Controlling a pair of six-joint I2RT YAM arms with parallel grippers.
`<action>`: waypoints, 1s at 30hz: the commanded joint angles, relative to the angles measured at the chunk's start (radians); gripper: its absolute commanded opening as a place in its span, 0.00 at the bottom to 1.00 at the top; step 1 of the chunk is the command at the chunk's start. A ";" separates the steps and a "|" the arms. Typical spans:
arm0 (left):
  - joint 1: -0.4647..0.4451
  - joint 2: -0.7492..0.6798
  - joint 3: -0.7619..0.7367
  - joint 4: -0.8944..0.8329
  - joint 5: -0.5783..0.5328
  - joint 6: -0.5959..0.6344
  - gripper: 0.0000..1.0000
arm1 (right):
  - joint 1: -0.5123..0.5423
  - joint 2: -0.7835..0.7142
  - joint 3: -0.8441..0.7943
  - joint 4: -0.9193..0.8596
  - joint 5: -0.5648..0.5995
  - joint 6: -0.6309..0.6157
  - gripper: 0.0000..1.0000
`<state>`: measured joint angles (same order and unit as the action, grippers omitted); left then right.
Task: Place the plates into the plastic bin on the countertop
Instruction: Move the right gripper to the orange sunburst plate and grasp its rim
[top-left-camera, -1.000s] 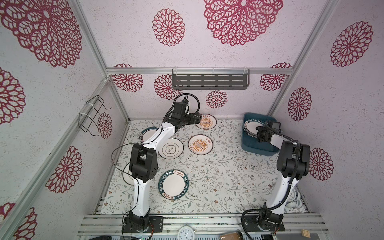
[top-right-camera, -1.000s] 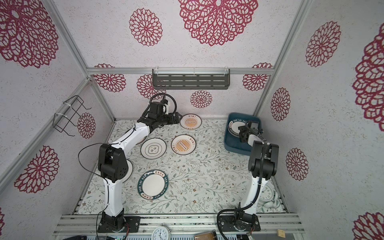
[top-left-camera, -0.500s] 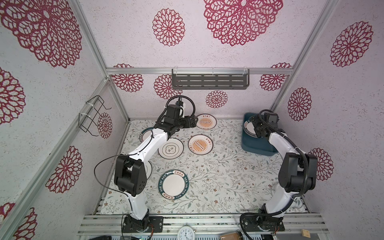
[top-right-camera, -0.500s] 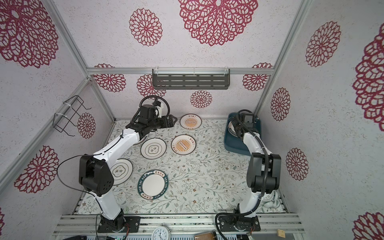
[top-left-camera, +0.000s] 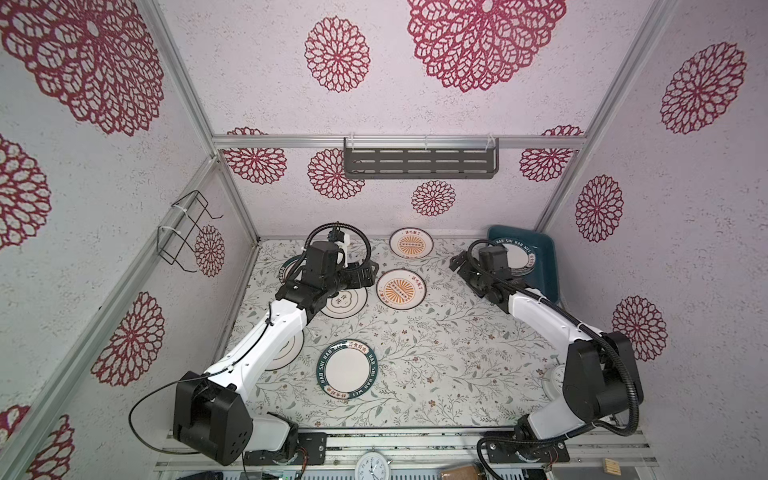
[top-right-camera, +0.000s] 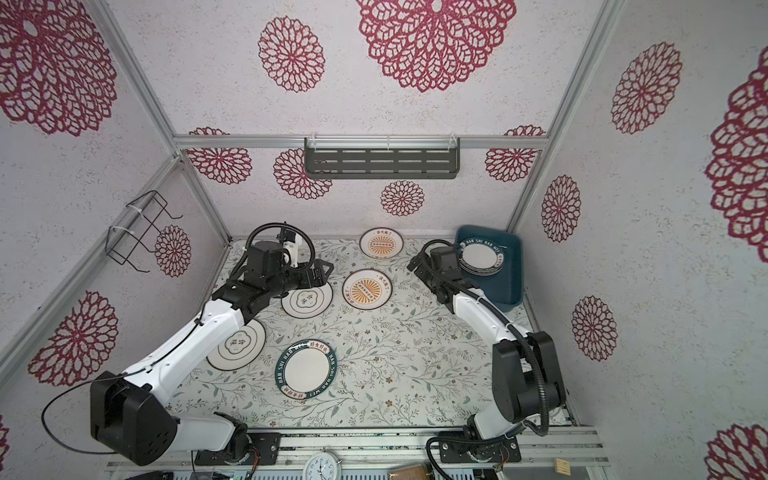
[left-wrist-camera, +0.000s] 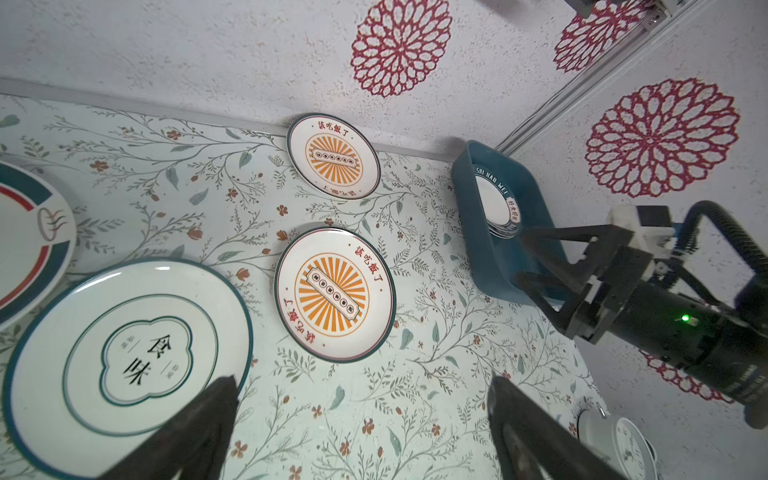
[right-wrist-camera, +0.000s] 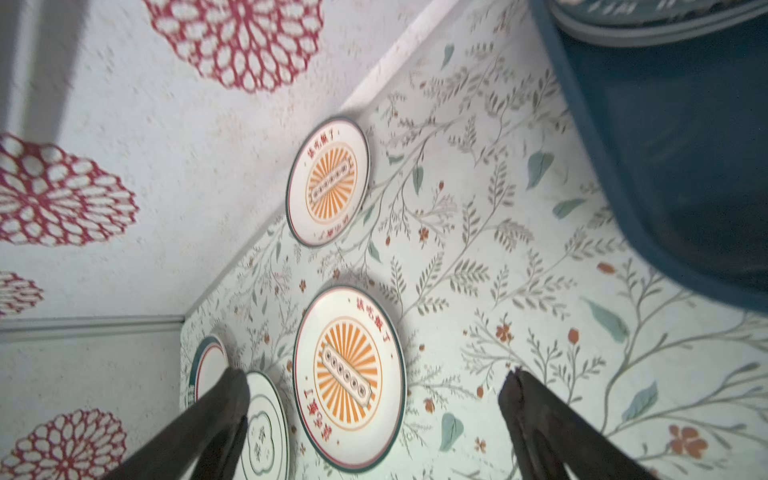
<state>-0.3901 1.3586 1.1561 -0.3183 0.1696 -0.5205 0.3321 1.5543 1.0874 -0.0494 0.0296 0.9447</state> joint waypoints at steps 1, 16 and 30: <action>-0.003 -0.061 -0.044 -0.017 -0.008 -0.018 0.97 | 0.050 0.012 -0.026 0.073 -0.009 0.042 0.99; -0.012 -0.185 -0.155 -0.014 -0.076 -0.058 0.97 | 0.128 0.296 -0.025 0.244 -0.168 0.136 0.88; -0.013 -0.148 -0.102 0.031 -0.108 -0.057 0.97 | 0.124 0.485 0.024 0.352 -0.286 0.214 0.61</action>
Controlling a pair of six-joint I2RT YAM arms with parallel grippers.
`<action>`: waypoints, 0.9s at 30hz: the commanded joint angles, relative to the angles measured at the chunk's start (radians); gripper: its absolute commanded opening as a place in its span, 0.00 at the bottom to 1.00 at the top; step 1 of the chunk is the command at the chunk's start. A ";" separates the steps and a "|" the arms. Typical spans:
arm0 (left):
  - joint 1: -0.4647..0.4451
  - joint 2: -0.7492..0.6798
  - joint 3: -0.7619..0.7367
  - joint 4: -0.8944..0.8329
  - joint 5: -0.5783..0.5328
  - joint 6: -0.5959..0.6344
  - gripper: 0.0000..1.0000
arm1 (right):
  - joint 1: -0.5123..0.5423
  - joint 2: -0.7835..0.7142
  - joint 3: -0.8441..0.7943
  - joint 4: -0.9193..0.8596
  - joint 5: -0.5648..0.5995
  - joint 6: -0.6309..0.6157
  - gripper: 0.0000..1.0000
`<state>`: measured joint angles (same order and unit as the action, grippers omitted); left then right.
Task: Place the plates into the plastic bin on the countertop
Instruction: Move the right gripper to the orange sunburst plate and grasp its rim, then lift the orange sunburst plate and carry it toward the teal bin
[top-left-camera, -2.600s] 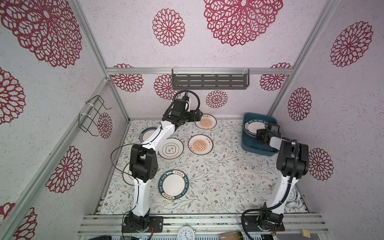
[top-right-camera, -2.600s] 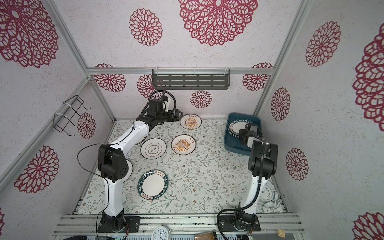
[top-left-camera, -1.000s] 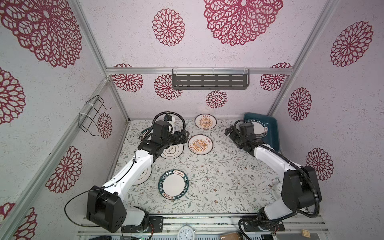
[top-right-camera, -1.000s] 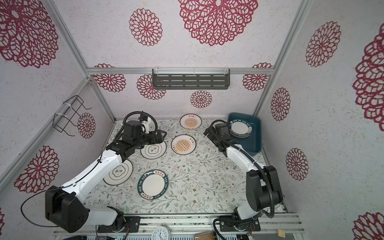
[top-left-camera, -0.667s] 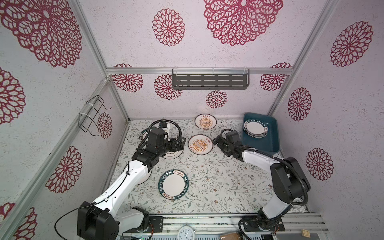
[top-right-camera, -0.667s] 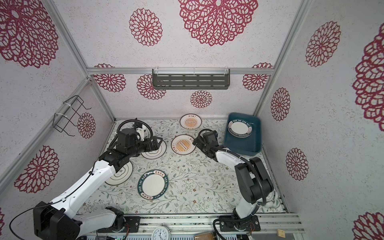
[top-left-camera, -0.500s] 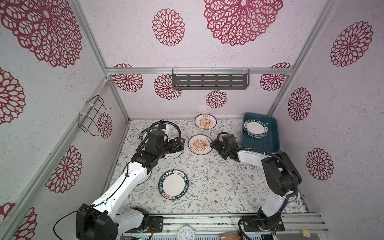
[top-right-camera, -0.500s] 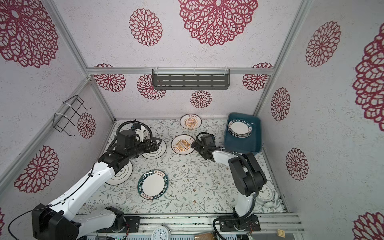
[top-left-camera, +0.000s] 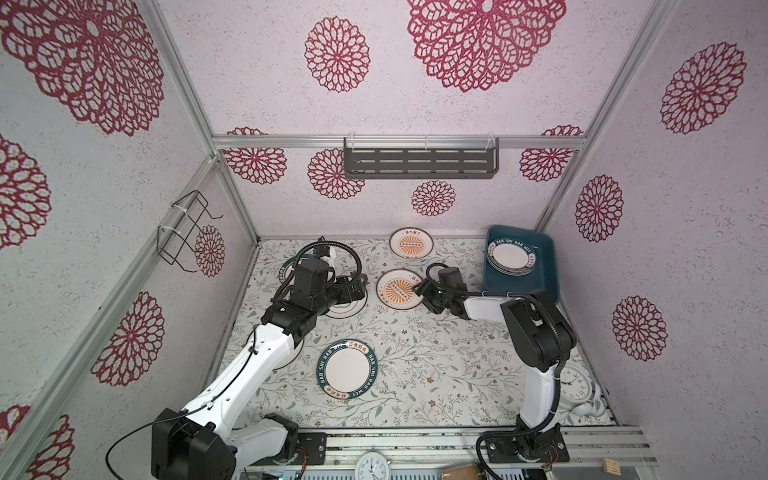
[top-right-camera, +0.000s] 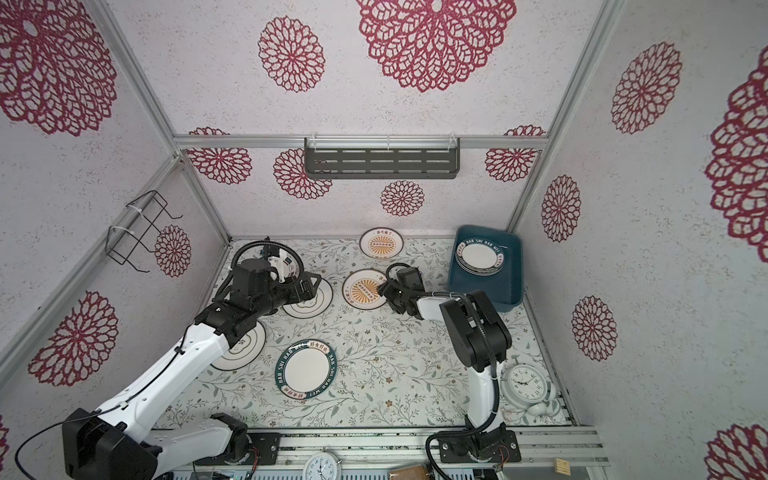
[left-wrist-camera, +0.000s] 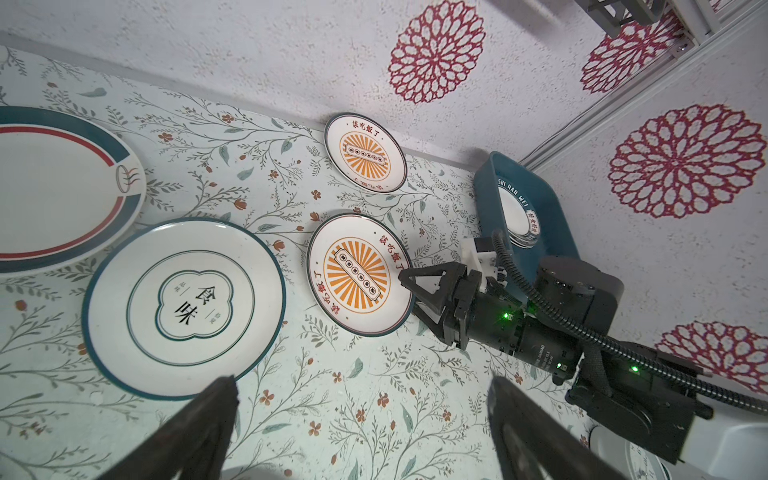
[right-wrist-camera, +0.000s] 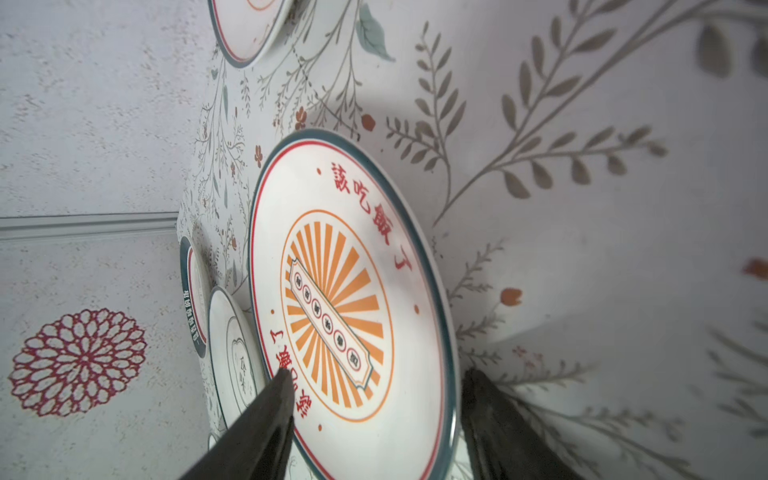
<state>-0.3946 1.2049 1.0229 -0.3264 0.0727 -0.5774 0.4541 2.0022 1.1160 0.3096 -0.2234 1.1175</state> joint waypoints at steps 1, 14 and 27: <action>-0.008 0.006 0.034 0.042 -0.013 -0.002 0.97 | 0.002 0.044 -0.011 0.004 -0.034 0.053 0.57; -0.007 -0.001 0.028 0.018 -0.022 0.002 0.97 | 0.003 0.072 -0.105 0.122 -0.022 0.151 0.09; -0.013 -0.050 0.008 0.008 -0.012 0.004 0.97 | 0.003 -0.103 -0.086 0.012 0.041 0.115 0.00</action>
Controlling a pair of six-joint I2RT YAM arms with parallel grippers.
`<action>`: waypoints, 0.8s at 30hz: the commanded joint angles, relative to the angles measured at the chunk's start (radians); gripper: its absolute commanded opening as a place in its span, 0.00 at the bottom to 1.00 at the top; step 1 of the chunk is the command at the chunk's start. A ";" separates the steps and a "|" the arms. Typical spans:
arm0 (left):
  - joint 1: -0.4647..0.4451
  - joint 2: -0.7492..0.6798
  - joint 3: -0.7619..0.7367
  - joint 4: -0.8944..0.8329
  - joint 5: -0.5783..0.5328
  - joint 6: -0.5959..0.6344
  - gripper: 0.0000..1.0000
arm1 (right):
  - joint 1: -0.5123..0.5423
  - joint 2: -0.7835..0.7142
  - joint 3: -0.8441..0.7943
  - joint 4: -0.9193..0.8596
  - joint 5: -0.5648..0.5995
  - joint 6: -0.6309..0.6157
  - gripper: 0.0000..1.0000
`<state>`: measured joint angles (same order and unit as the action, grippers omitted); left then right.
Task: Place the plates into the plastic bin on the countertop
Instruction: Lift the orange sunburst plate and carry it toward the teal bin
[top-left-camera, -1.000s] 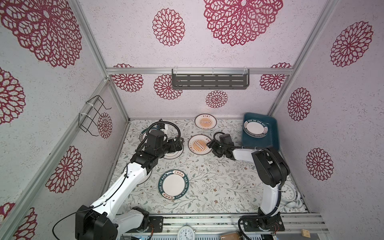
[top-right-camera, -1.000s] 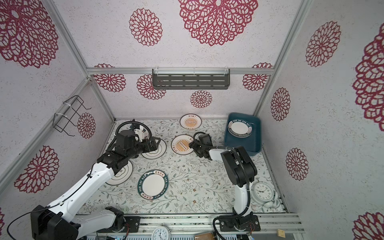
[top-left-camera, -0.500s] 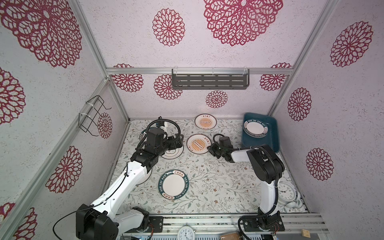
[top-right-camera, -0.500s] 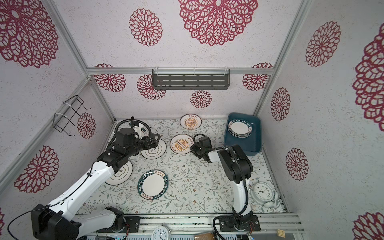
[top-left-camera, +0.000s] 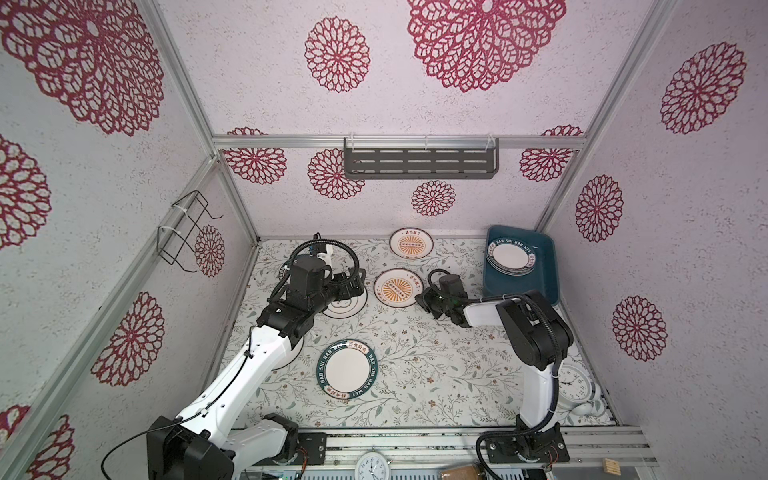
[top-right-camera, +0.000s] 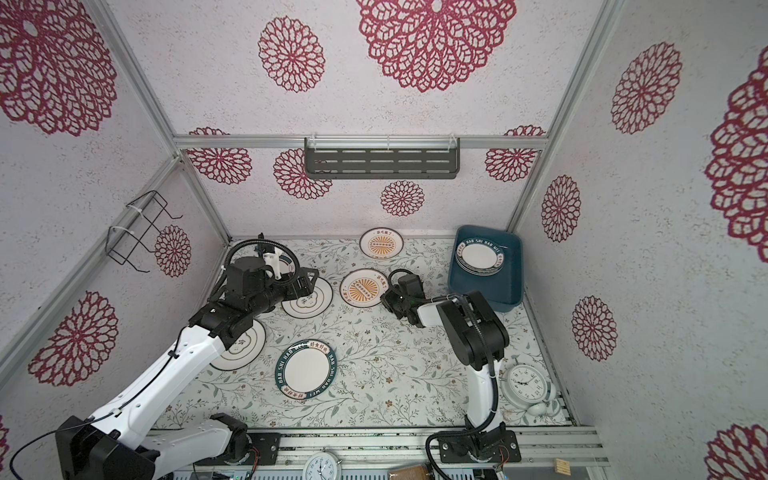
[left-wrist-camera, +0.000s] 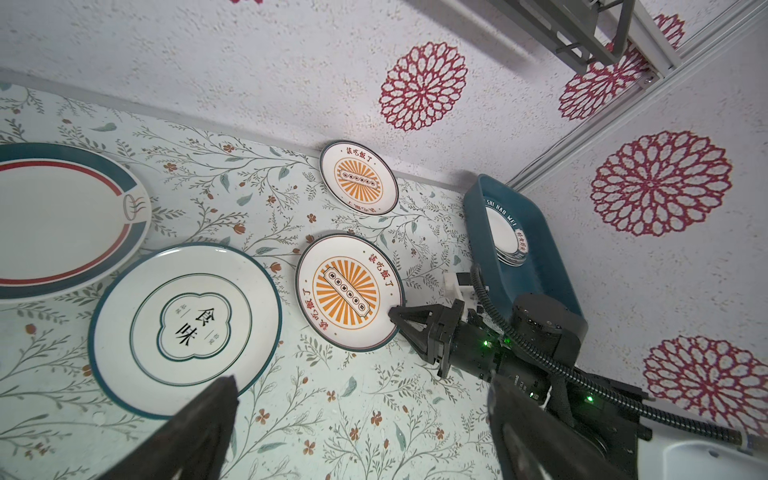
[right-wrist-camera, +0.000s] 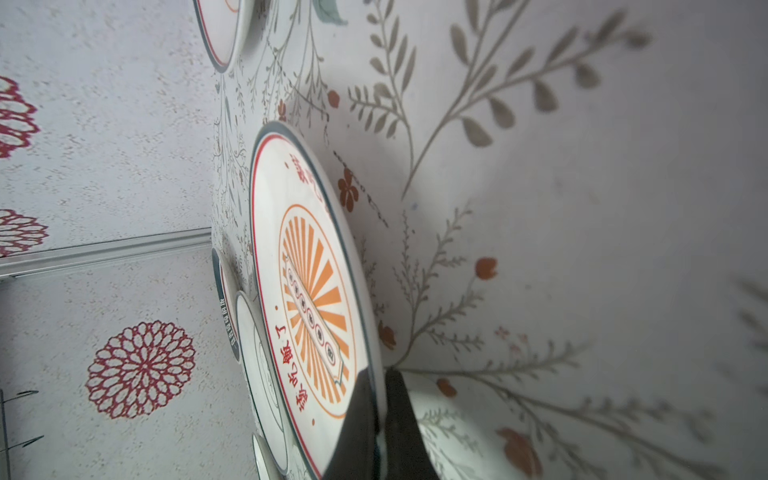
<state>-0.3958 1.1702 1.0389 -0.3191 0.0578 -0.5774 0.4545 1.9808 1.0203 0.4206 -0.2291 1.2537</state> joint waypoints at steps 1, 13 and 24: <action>-0.012 -0.015 -0.010 0.001 0.007 0.004 0.97 | 0.001 -0.101 0.017 -0.118 0.052 -0.031 0.00; -0.025 0.072 0.034 0.056 0.071 0.020 0.97 | -0.022 -0.270 0.070 -0.273 0.085 -0.093 0.00; -0.062 0.294 0.238 0.026 0.121 0.100 0.97 | -0.140 -0.374 0.067 -0.312 0.068 -0.136 0.00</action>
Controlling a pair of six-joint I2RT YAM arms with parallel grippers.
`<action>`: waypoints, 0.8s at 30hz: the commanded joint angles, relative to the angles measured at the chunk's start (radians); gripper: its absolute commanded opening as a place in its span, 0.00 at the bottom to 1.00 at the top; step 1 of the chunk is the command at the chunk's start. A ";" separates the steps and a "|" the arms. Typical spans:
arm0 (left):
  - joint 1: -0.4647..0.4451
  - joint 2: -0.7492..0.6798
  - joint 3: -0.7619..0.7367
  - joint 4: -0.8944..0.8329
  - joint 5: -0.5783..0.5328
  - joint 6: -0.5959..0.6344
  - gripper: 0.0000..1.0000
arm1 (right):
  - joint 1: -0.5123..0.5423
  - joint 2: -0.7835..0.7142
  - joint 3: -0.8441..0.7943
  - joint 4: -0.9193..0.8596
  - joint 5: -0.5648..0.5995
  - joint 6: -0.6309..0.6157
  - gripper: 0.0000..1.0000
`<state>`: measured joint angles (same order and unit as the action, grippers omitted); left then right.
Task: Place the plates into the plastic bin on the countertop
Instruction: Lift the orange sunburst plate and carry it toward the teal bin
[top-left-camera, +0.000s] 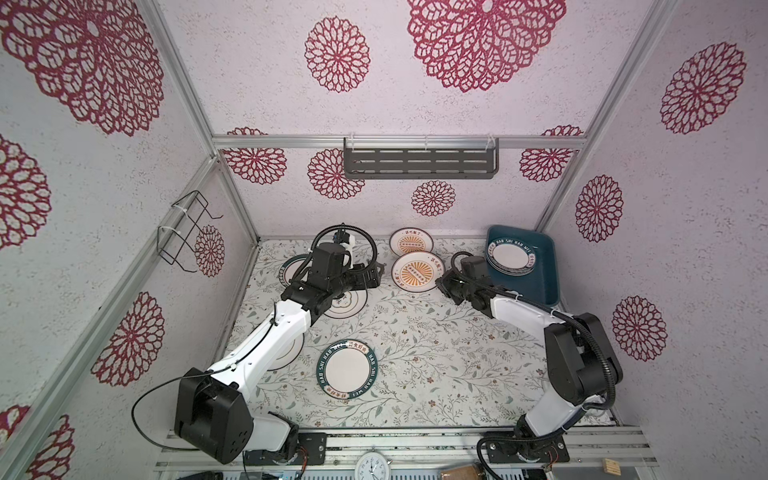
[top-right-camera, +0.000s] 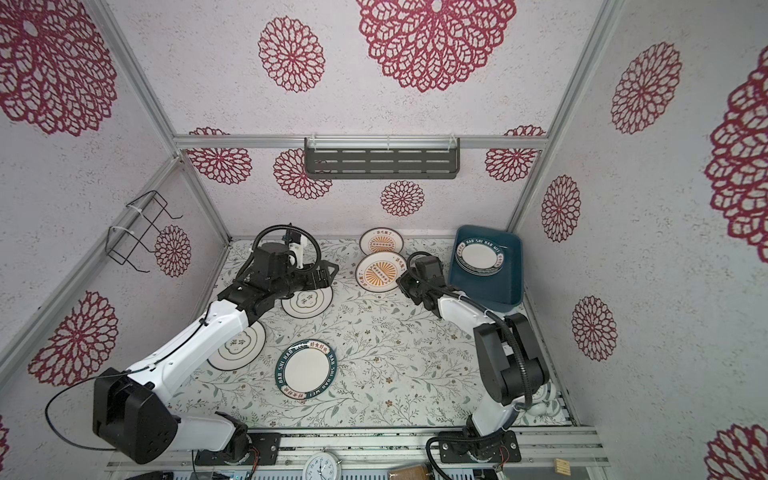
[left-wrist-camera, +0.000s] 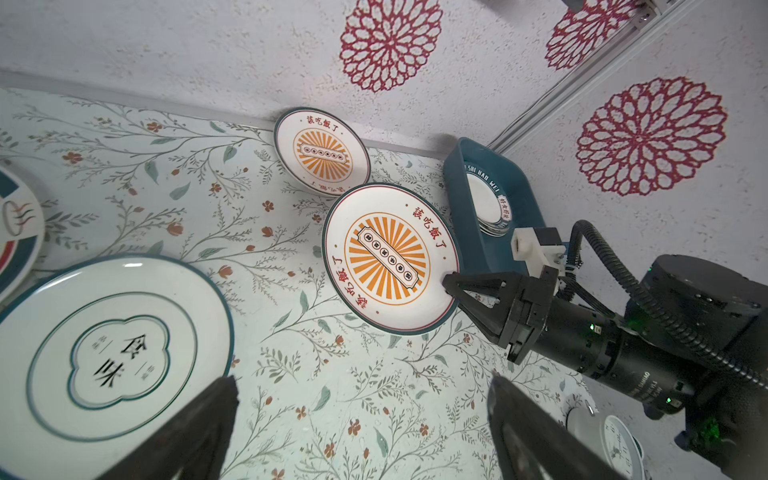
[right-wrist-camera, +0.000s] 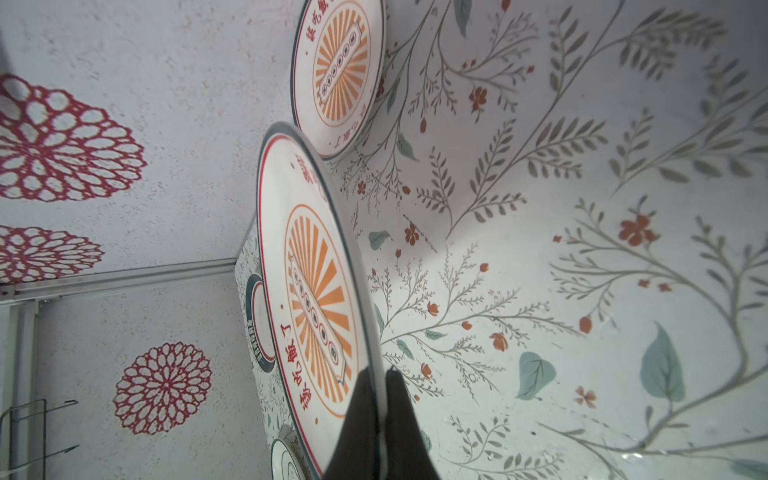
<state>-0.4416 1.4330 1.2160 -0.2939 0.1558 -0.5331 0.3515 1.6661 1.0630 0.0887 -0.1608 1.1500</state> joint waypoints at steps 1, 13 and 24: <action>-0.021 0.056 0.089 -0.008 0.028 0.065 0.97 | -0.053 -0.066 0.026 0.016 -0.003 -0.036 0.00; -0.076 0.357 0.483 -0.168 0.065 0.229 0.97 | -0.260 -0.126 0.013 0.016 0.008 -0.052 0.00; -0.085 0.580 0.720 -0.210 0.100 0.283 0.97 | -0.442 -0.112 -0.020 0.101 0.000 -0.023 0.00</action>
<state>-0.5259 1.9694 1.8984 -0.4927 0.2363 -0.2825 -0.0463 1.5883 1.0332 0.0937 -0.1608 1.1187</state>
